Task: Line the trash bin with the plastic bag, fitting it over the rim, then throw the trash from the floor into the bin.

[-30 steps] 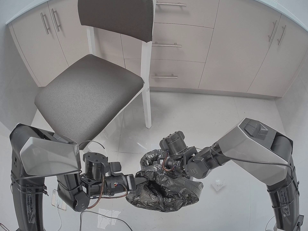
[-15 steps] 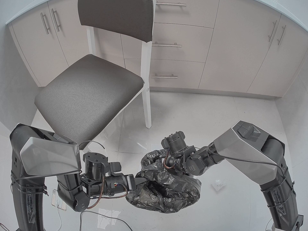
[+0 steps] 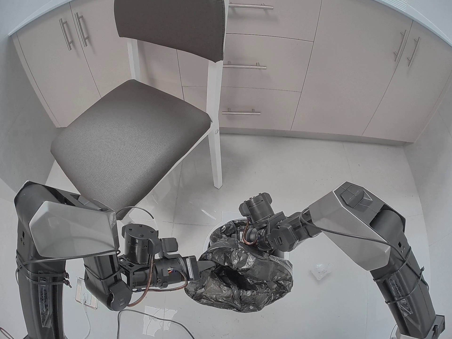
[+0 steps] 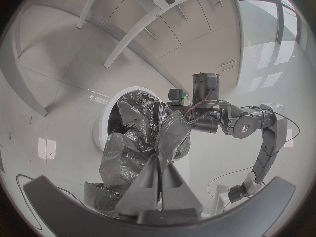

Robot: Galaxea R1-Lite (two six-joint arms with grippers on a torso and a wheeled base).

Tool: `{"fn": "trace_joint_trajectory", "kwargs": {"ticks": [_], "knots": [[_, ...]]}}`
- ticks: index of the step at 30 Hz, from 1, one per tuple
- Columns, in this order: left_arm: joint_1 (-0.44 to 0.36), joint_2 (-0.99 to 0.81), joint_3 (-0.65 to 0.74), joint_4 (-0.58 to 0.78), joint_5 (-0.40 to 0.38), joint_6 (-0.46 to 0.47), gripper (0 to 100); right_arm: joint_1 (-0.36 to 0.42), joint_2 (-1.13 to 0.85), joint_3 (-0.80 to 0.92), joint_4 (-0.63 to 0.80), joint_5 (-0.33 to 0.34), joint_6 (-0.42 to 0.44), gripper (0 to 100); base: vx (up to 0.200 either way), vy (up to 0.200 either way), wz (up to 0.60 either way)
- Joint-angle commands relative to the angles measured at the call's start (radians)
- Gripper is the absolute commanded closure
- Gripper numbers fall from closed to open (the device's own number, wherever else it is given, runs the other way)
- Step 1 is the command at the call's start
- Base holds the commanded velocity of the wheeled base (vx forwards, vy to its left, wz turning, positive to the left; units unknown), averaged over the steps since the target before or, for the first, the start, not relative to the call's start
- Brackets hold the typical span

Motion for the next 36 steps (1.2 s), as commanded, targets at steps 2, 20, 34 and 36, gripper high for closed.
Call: {"fn": "trace_joint_trajectory", "kwargs": {"ticks": [2,20,34,36], "knots": [[0.000,0.000,-0.001,-0.001,0.000,0.000,100,-0.001,-0.006,0.007,0.009,-0.001,0.006,0,0.000,0.000,0.00],[0.000,0.000,-0.001,-0.001,0.000,-0.003,100,0.008,-0.497,0.292,0.165,0.145,0.134,0,0.000,0.000,0.00],[0.001,0.000,-0.002,-0.001,0.000,-0.005,100,0.012,-0.445,0.502,-0.128,0.044,-0.166,0,0.000,0.000,0.00],[0.001,0.000,-0.002,-0.001,0.000,-0.005,100,0.012,-0.374,0.470,-0.245,0.021,-0.123,0,0.000,0.000,0.00]]}}
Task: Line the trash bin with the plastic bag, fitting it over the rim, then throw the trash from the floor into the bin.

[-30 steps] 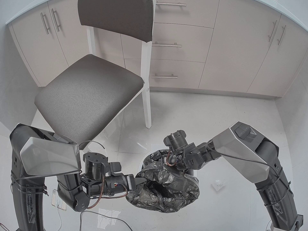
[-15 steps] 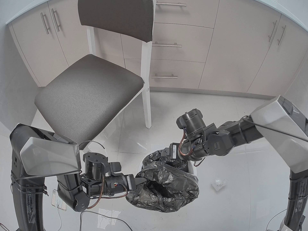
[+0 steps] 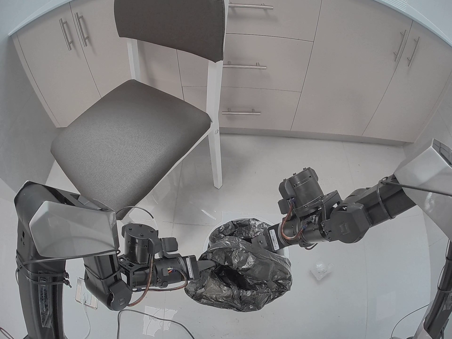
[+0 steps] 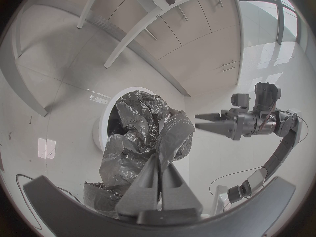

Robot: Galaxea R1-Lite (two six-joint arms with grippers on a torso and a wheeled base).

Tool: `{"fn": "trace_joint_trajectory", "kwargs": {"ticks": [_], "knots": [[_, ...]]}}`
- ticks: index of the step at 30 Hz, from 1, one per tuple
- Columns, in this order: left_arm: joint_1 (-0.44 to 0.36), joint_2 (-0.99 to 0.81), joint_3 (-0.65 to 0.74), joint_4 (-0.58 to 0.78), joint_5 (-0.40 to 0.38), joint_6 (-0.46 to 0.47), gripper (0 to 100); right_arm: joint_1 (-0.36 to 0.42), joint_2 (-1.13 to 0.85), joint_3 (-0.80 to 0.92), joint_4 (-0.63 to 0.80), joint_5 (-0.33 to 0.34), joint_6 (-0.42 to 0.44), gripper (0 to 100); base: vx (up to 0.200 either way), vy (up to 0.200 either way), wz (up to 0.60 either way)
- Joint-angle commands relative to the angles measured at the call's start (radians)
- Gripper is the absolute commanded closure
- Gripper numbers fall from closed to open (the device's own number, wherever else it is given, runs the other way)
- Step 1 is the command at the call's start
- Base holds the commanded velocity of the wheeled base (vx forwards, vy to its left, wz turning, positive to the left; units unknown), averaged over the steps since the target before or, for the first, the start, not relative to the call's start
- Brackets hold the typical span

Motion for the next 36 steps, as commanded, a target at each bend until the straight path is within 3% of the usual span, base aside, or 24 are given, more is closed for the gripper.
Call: {"fn": "trace_joint_trajectory", "kwargs": {"ticks": [1,3,5,7,13,36], "knots": [[0.000,0.000,0.000,0.000,0.000,0.001,100,-0.002,0.196,-0.064,-0.308,-0.081,0.109,0,0.000,0.000,0.00],[0.000,0.000,0.000,0.000,0.000,-0.001,100,-0.002,0.217,-0.084,-0.308,-0.095,0.109,0,0.000,0.000,0.00],[0.000,0.000,-0.002,-0.001,0.000,-0.001,100,-0.005,0.276,-0.145,-0.297,-0.166,0.103,0,0.000,0.000,0.00],[0.000,0.000,-0.002,0.000,0.000,-0.001,100,-0.010,0.296,-0.163,-0.294,-0.185,0.100,0,0.000,0.000,0.00],[0.000,0.000,-0.002,0.000,0.000,-0.001,100,-0.050,0.311,-0.168,-0.299,-0.205,0.046,0,0.000,0.000,0.00],[0.000,0.001,-0.002,0.000,0.000,0.001,100,-0.091,0.403,-0.177,-0.302,-0.207,0.024,0,0.000,0.000,0.00]]}}
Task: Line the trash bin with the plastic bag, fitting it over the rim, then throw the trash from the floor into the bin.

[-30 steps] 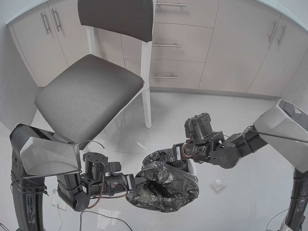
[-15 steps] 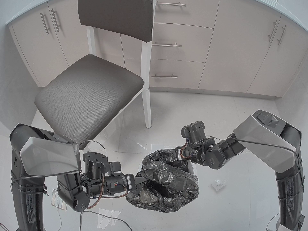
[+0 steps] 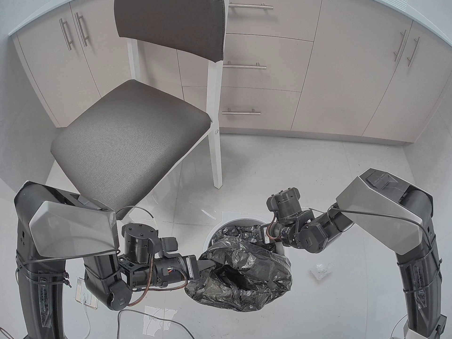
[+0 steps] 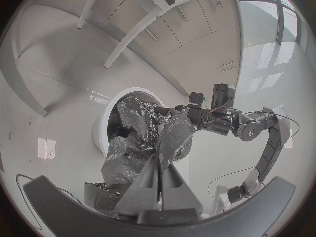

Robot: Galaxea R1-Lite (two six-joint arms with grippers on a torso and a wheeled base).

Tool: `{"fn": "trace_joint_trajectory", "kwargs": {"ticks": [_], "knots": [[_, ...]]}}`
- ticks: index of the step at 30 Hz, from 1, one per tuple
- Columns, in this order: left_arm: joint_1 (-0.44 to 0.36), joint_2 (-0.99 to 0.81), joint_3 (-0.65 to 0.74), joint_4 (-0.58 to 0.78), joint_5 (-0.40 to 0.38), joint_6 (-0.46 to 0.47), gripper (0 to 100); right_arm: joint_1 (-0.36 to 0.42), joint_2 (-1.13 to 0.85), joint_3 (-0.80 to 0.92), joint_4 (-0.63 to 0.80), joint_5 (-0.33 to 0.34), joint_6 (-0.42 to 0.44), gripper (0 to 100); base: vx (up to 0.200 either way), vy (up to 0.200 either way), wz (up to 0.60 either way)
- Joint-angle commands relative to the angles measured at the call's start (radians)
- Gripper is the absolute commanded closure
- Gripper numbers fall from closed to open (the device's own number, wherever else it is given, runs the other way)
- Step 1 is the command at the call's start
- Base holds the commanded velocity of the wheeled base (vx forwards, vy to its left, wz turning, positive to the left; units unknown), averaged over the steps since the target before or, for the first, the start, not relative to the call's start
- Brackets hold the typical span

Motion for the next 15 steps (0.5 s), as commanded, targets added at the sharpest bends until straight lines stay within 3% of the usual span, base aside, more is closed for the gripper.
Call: {"fn": "trace_joint_trajectory", "kwargs": {"ticks": [1,15], "knots": [[0.000,0.001,0.000,0.000,0.000,-0.001,100,-0.009,0.046,-0.013,-0.004,0.000,-0.002,0,0.000,0.000,0.00],[0.000,0.001,0.000,0.000,0.000,0.001,100,-0.006,0.071,-0.036,-0.004,0.001,-0.004,0,0.000,0.000,0.00]]}}
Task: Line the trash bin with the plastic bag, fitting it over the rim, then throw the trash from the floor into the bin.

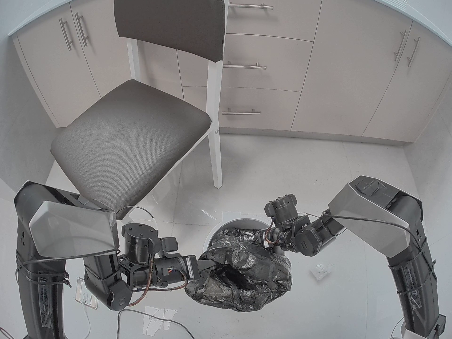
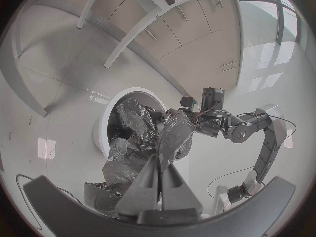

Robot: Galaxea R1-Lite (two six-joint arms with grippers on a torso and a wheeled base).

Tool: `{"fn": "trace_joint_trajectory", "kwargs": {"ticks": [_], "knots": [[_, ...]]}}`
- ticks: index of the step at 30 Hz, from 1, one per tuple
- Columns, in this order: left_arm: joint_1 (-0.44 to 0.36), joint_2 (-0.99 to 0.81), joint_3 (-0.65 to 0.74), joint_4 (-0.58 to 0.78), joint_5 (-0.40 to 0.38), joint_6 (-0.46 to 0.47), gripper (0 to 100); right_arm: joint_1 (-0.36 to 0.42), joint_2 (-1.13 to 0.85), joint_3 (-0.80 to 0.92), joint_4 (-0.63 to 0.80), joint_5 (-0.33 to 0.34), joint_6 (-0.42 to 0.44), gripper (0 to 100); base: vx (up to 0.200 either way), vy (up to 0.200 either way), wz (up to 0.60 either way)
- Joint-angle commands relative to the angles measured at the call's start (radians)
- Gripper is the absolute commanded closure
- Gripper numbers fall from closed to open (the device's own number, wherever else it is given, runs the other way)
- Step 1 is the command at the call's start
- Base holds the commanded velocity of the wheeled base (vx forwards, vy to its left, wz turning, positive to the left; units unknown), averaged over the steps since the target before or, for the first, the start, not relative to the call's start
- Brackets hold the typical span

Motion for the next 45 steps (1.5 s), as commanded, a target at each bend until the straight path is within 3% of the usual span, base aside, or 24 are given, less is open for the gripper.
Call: {"fn": "trace_joint_trajectory", "kwargs": {"ticks": [1,8,15,20,24,27,33,45], "knots": [[0.000,0.001,0.000,0.000,0.000,-0.001,100,0.003,-0.026,0.016,-0.001,0.001,0.009,0,0.000,0.000,0.00],[0.000,0.001,0.000,0.000,0.000,-0.001,100,-0.002,-0.227,0.138,0.002,0.011,0.024,0,0.000,0.000,0.00],[0.000,0.001,0.000,-0.002,0.000,-0.001,100,-0.017,-0.371,0.303,0.005,0.114,0.003,0,0.000,0.000,0.00],[0.000,0.001,0.000,-0.002,0.000,0.000,100,-0.020,-0.457,0.451,-0.018,0.304,-0.158,0,0.000,0.000,0.00],[0.000,0.001,0.000,-0.002,0.000,-0.001,100,-0.015,-0.478,0.550,-0.075,0.379,-0.288,0,0.000,0.000,0.00],[0.000,0.001,0.000,-0.002,0.000,0.000,100,-0.014,-0.449,0.601,-0.148,0.379,-0.338,0,0.000,0.000,0.00],[0.000,0.001,0.000,-0.002,0.000,-0.001,100,-0.015,-0.360,0.659,-0.323,0.378,-0.347,0,0.000,0.000,0.00],[0.000,0.001,0.000,-0.002,0.000,-0.001,100,0.009,-0.259,0.635,-0.357,0.375,-0.384,0,0.000,0.000,0.00]]}}
